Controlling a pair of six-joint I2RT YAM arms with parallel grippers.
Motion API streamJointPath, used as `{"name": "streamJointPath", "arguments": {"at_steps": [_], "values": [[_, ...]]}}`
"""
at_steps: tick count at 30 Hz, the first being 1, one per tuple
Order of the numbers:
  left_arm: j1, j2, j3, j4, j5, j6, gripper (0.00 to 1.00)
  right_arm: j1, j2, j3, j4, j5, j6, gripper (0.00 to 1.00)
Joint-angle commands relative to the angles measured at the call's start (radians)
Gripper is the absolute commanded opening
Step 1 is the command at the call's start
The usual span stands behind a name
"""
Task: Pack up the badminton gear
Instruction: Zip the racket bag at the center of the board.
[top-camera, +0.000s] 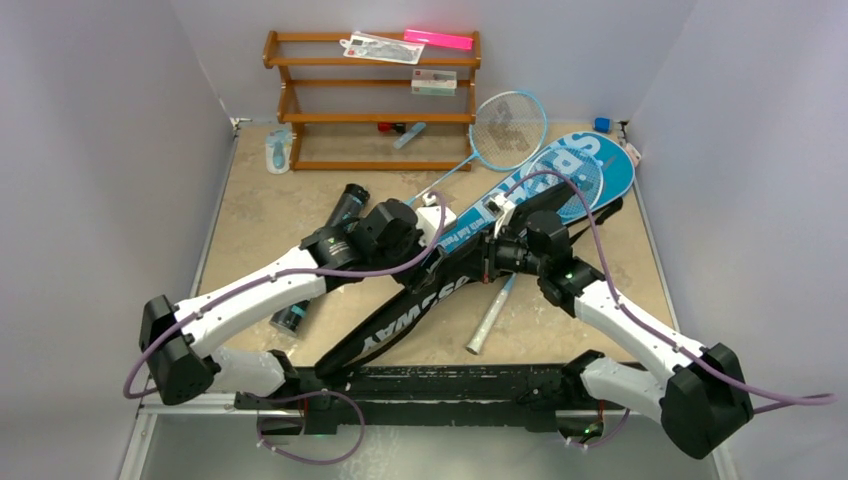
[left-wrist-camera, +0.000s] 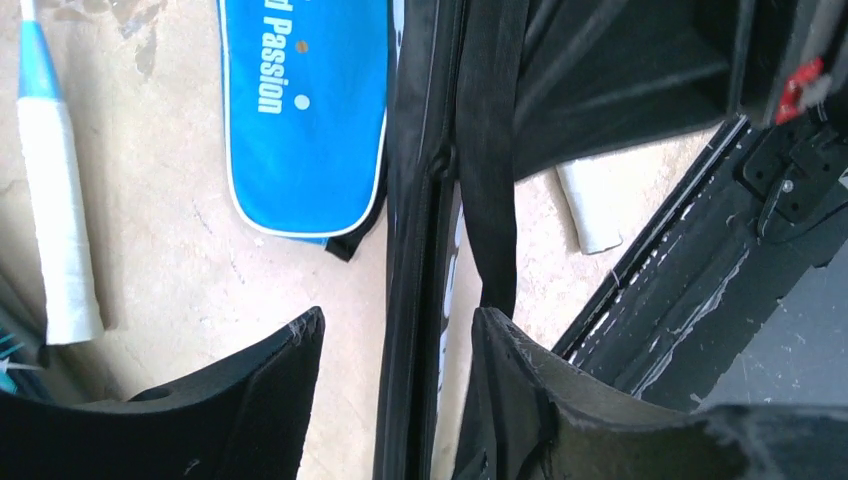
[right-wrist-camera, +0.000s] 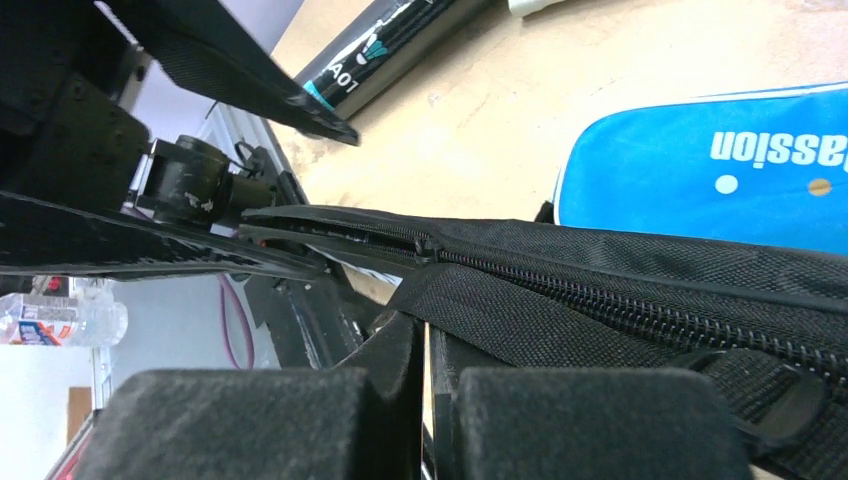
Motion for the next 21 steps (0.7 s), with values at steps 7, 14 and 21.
{"name": "streamJointPath", "arguments": {"at_steps": [7, 14, 21], "values": [[0.001, -0.097, -0.112, -0.038, 0.019, -0.089, 0.51, -0.028, -0.001, 0.080, -0.026, 0.032, -0.005, 0.00], [0.001, -0.077, -0.130, -0.067, 0.078, -0.080, 0.37, -0.046, 0.002, 0.098, -0.022, 0.000, -0.017, 0.00], [0.001, -0.043, -0.116, -0.028, 0.058, -0.070, 0.00, 0.014, 0.074, 0.125, 0.017, -0.108, -0.018, 0.00]]}}
